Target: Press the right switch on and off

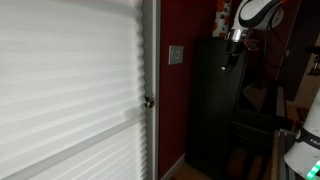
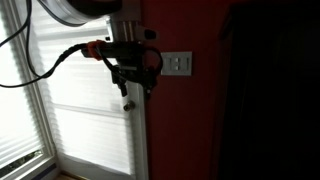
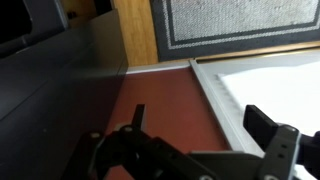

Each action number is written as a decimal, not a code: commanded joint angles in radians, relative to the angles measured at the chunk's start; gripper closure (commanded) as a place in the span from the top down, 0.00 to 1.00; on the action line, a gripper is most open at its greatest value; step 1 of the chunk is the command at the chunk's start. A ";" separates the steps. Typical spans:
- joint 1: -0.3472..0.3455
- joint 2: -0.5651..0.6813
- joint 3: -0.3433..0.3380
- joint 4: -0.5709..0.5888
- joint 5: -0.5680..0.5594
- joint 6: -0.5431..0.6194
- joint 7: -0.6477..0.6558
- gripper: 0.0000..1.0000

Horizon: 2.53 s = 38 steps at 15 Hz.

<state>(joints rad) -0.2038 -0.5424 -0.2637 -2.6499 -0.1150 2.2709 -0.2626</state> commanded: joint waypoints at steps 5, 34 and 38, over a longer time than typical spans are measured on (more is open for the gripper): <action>-0.037 0.272 0.058 0.252 -0.069 0.164 0.168 1.00; 0.019 0.551 0.063 0.534 0.150 0.544 0.033 0.17; 0.011 0.608 0.072 0.568 0.191 0.637 0.010 0.00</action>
<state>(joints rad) -0.1926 0.0111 -0.1943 -2.1296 0.0299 2.8480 -0.2176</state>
